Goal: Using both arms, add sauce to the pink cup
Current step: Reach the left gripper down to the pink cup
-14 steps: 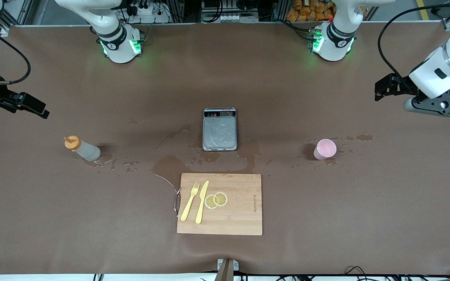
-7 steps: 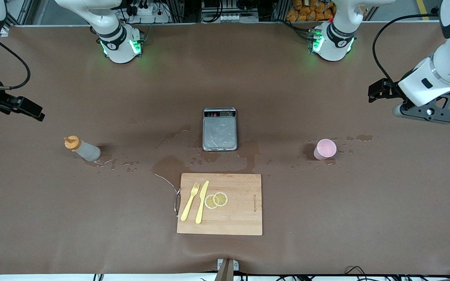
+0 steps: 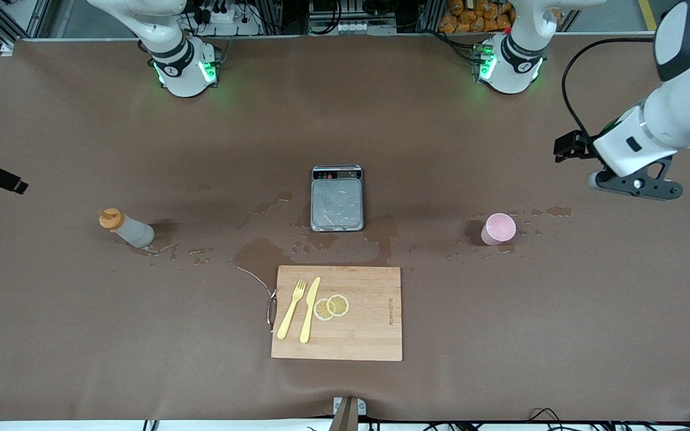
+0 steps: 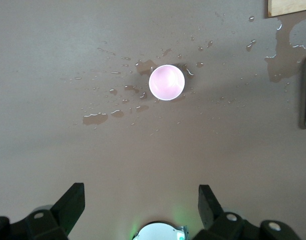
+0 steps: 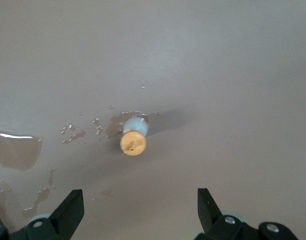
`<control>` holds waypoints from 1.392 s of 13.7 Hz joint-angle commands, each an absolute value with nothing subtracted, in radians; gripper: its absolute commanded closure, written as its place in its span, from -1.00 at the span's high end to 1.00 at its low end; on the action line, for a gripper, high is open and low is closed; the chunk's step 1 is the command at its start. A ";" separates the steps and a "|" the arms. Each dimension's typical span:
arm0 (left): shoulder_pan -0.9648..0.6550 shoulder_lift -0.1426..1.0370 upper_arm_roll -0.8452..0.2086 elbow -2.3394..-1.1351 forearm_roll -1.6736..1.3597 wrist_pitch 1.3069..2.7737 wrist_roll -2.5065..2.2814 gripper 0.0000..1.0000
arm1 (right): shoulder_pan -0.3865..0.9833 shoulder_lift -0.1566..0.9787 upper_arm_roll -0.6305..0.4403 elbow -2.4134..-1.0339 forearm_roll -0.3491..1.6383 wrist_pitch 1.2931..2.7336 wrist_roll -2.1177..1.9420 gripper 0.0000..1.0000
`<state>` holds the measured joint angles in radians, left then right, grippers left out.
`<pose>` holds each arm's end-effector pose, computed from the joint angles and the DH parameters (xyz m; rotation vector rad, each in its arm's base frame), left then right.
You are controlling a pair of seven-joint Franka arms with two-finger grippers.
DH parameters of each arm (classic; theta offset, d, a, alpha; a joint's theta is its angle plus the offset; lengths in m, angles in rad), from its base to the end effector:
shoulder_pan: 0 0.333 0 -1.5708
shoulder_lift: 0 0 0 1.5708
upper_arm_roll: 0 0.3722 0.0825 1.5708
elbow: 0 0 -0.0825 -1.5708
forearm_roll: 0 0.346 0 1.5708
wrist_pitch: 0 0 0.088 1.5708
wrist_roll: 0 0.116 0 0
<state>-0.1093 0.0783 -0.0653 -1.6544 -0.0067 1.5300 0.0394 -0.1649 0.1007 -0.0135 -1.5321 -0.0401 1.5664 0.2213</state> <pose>0.5210 -0.0913 0.5920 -3.1057 0.3334 0.3179 0.5406 -0.1018 0.6344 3.0358 -0.6131 -0.1014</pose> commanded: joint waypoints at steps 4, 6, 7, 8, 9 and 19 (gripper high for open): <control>-0.101 0.130 -0.075 -1.842 0.005 1.802 0.012 1.00 | -0.316 0.144 -0.003 -1.531 0.023 1.563 0.215 1.00; -0.098 0.199 -0.074 -1.859 0.005 1.870 0.011 1.00 | -0.342 0.178 -0.003 -1.520 0.022 1.562 0.230 1.00; -0.098 0.230 -0.074 -1.859 0.003 1.876 0.005 1.00 | -0.371 0.201 -0.003 -1.502 0.032 1.562 0.262 1.00; -0.092 0.256 -0.074 -1.859 0.003 1.894 -0.003 1.00 | -0.397 0.224 -0.003 -1.481 0.058 1.560 0.315 1.00; -0.087 0.285 -0.075 -1.859 0.003 1.913 -0.005 1.00 | -0.403 0.238 -0.005 -1.476 0.048 1.557 0.351 1.00; -0.066 0.436 -0.077 -1.862 -0.003 2.052 -0.090 1.00 | -0.621 0.376 -0.003 -1.482 0.322 1.448 0.521 1.00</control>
